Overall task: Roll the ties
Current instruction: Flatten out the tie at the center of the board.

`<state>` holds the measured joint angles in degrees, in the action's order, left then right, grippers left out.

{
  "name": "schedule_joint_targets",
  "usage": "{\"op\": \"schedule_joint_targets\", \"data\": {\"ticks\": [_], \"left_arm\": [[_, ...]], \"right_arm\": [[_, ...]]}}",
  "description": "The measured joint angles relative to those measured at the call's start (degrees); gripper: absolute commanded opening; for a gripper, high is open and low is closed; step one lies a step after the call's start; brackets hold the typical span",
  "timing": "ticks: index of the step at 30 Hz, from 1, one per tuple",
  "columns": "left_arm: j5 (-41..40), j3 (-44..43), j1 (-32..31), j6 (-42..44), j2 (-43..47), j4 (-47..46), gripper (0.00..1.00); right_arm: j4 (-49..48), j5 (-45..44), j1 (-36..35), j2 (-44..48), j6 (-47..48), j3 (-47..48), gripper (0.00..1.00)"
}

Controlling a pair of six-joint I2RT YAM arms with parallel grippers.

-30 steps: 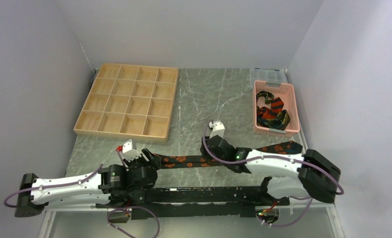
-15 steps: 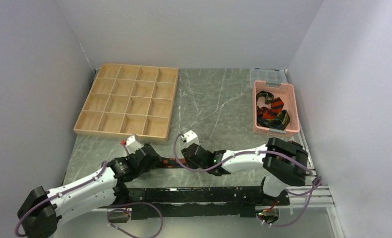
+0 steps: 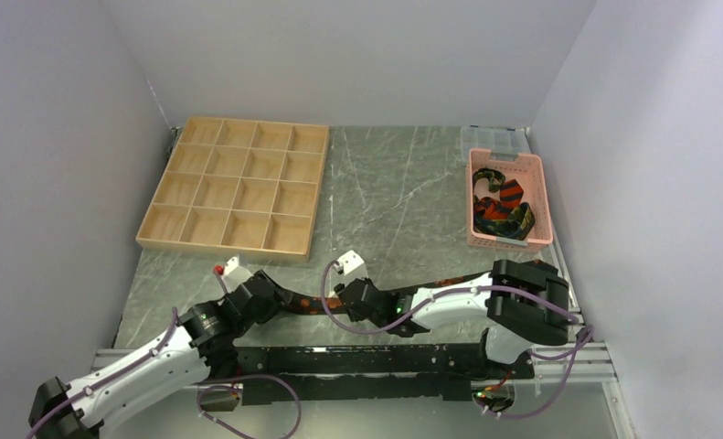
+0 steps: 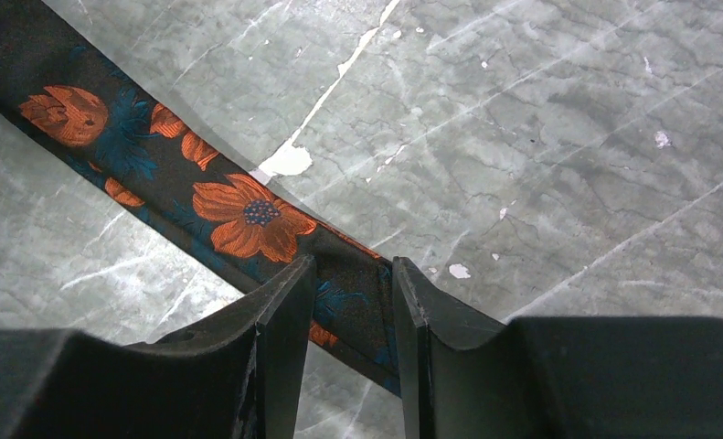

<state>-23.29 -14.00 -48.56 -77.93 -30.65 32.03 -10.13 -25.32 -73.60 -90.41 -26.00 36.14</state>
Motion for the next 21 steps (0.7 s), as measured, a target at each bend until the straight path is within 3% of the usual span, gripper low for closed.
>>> {"op": "schedule_joint_targets", "data": {"ticks": [4,8,11,14,21], "left_arm": [[-0.31,-0.7,0.0,0.04,1.46,3.39,0.6],[-1.86,-5.38,0.0,2.43,0.5,9.49,0.6],[-3.5,-11.96,0.0,5.57,-0.94,12.5,0.5],[-3.54,-16.52,0.04,9.25,-1.81,11.26,0.34],[3.8,-12.37,0.11,13.9,-8.61,-1.33,0.04]], "right_arm": [[0.35,-1.36,-0.98,-0.15,-1.14,0.04,0.4],[0.68,-3.28,-2.05,-0.66,-2.32,0.39,0.41],[1.05,-4.79,-2.71,-1.27,-3.37,0.87,0.41],[1.49,-5.9,-3.04,-1.88,-4.26,1.49,0.41],[2.12,-7.48,-3.54,-2.01,-6.8,1.55,0.41]]}}
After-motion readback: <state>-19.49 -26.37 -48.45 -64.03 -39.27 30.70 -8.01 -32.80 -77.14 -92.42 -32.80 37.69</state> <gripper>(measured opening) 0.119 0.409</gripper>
